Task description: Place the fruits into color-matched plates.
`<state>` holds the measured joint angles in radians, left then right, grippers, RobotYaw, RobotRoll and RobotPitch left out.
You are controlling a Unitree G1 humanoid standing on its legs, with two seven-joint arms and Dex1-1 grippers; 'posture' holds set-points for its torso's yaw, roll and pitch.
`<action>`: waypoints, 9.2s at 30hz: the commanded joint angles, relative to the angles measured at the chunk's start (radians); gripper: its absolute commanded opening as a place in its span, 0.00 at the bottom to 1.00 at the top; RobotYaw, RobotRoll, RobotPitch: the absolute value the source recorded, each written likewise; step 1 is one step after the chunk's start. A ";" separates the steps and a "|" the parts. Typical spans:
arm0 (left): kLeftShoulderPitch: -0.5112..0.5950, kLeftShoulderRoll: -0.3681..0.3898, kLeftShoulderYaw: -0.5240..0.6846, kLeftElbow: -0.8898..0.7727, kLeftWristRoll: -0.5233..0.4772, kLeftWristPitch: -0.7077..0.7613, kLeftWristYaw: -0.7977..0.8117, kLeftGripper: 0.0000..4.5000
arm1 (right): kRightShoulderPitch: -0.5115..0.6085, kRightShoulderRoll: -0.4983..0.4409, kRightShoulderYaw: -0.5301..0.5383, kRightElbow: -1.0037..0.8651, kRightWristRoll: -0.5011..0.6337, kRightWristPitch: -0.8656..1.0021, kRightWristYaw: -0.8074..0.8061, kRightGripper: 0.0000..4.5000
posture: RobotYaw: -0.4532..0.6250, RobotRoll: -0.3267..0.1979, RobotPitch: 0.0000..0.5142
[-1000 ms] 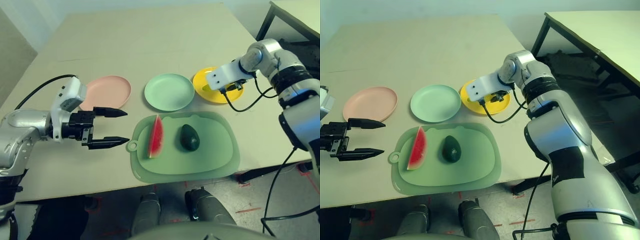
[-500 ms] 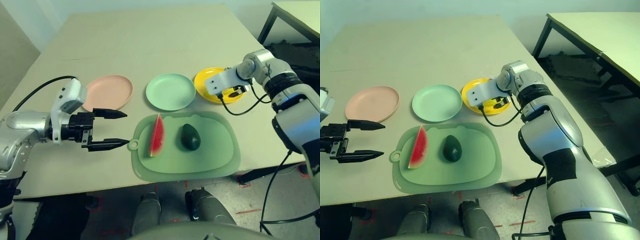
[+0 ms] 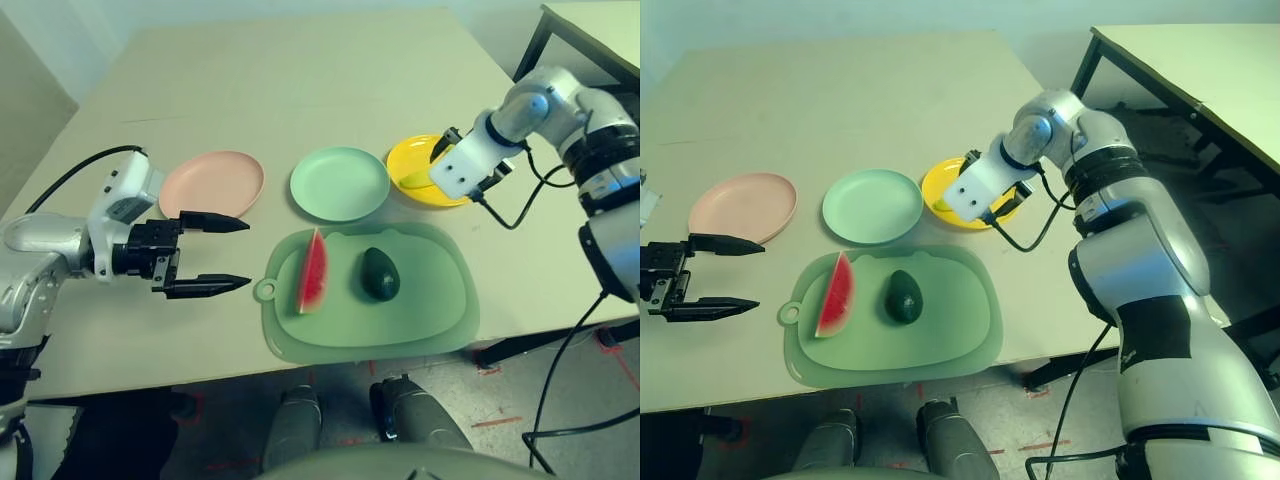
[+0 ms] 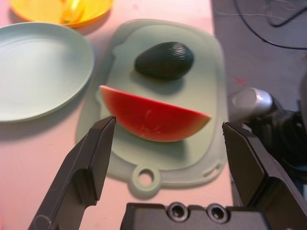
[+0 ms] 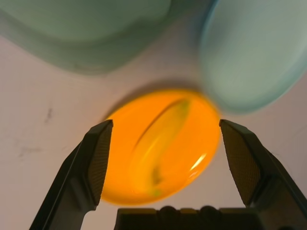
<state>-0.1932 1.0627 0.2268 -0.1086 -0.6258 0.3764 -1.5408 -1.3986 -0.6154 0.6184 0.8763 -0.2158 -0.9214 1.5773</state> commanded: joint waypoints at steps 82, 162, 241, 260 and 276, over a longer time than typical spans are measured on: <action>0.014 0.046 0.014 -0.027 -0.005 0.014 -0.045 1.00 | 0.274 0.074 0.280 -0.573 0.099 0.375 0.037 0.99 | 0.48 0.62 0.24; -0.252 0.082 -0.192 0.280 0.352 -0.492 -0.030 1.00 | 0.309 0.178 -0.328 -0.180 0.191 0.557 -0.181 0.99 | 0.47 0.62 0.22; -0.867 -0.490 -0.917 1.011 0.632 -1.522 -0.044 0.96 | 1.089 0.049 -0.693 -0.448 0.766 0.729 0.007 1.00 | 0.36 0.62 0.14; -0.887 -0.516 -0.879 1.089 0.734 -1.491 -0.014 0.30 | 1.106 0.042 -0.698 -0.500 0.762 0.762 -0.012 1.00 | 0.35 0.62 0.11; -1.072 -0.420 -0.701 1.145 0.705 -1.327 -0.034 0.28 | 1.081 0.075 -0.675 -0.468 0.741 0.778 -0.024 1.00 | 0.38 0.62 0.13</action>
<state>-1.2589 0.6239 -0.4848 0.9989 0.0403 -0.9565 -1.5857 -0.3124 -0.5445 -0.0645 0.4026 0.5409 -0.1488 1.5496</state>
